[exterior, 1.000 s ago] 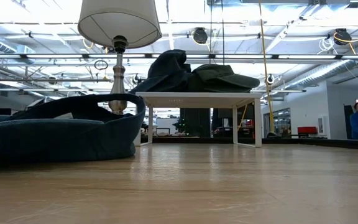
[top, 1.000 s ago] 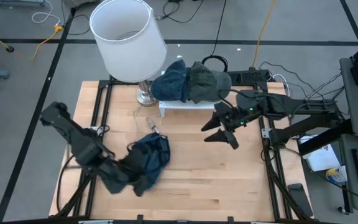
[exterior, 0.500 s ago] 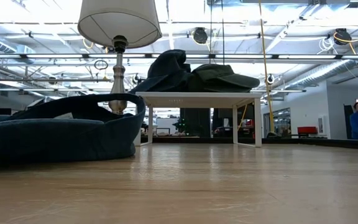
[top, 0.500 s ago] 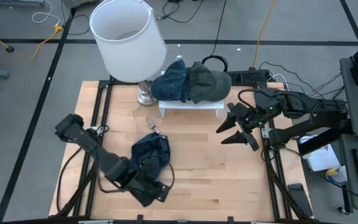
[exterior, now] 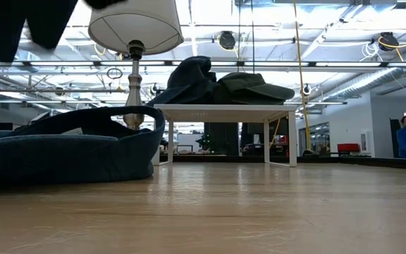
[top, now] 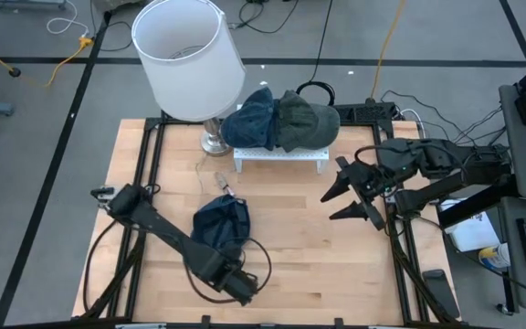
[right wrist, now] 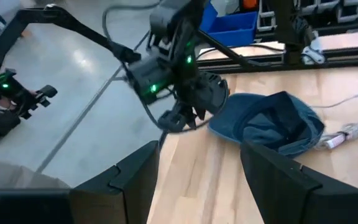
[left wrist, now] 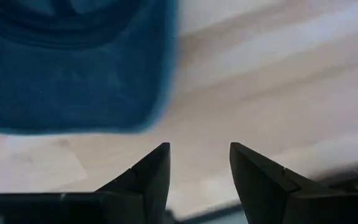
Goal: Pick & Place hat
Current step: Stack the blue cap on the blue caps on the shelf
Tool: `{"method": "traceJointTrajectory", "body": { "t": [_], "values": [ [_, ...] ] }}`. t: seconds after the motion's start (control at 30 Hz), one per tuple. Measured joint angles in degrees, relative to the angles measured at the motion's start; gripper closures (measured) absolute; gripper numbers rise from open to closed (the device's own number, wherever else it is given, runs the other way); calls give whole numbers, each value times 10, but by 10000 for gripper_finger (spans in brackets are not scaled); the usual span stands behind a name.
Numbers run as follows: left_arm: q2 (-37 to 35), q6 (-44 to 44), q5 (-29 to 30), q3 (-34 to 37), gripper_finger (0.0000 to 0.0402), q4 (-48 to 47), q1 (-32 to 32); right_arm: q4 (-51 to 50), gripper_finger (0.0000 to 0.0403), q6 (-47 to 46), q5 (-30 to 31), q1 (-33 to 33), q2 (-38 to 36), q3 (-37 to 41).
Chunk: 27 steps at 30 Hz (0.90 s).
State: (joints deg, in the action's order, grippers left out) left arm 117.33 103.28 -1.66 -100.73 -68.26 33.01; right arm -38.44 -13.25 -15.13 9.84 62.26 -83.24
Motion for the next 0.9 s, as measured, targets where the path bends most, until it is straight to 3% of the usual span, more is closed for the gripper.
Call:
{"method": "traceJointTrajectory", "body": {
  "t": [0.43,0.77,0.9],
  "values": [
    [65,-2,22,0,234,-41,-19,0,181,22,1,15,0,0],
    [110,-54,-4,0,234,-72,-28,0,181,30,2,15,0,0],
    [110,-47,-17,0,259,-90,-29,0,181,38,2,15,0,0]
  ]
}}
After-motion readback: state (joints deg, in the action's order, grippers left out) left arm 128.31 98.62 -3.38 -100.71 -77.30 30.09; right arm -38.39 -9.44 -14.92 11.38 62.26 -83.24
